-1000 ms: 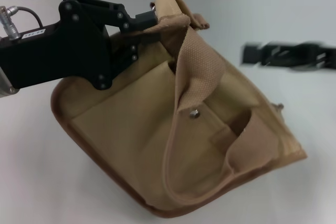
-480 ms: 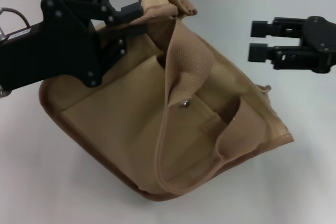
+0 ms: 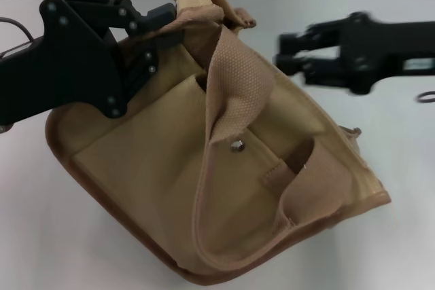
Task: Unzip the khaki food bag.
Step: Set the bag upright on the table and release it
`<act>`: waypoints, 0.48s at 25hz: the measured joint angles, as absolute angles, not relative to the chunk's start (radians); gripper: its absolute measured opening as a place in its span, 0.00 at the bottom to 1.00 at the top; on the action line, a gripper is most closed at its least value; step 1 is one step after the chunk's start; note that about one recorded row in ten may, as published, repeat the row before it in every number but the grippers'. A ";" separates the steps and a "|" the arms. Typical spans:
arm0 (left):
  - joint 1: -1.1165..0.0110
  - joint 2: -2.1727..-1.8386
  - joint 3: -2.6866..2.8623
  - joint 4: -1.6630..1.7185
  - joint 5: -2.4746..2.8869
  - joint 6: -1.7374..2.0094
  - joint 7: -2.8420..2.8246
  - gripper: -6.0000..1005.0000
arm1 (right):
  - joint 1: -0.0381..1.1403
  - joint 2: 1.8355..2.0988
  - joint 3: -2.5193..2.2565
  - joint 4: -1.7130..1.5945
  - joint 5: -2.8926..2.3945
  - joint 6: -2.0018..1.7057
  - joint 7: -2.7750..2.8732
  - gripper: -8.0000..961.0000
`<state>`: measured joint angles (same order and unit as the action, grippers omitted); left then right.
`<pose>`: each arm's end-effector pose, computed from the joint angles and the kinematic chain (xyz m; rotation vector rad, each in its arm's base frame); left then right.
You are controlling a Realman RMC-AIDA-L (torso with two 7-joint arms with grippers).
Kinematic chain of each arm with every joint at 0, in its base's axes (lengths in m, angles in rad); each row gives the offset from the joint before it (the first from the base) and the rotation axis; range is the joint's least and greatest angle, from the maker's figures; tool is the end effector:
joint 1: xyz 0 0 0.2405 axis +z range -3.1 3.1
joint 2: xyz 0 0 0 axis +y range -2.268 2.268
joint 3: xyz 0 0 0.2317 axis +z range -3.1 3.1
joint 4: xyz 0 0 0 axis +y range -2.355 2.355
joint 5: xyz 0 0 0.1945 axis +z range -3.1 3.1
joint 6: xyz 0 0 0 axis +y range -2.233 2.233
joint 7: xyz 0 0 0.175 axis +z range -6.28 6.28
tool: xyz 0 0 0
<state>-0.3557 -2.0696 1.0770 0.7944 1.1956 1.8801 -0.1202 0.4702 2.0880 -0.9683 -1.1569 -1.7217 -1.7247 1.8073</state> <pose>-0.1360 0.2638 0.0430 -1.9063 1.1375 -1.0388 0.1266 0.3052 0.0289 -2.8900 0.4672 0.8675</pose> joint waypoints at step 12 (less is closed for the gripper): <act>-0.371 -2.072 1.074 0.751 1.190 1.875 -0.123 0.09 | 0.486 2.089 -1.130 -1.188 -1.712 -1.731 1.786 0.41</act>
<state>-0.3714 -2.0725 1.0741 0.7508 1.1898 1.8752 -0.1231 0.4861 2.0891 -1.1303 -1.1877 -1.7115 -1.7311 1.7857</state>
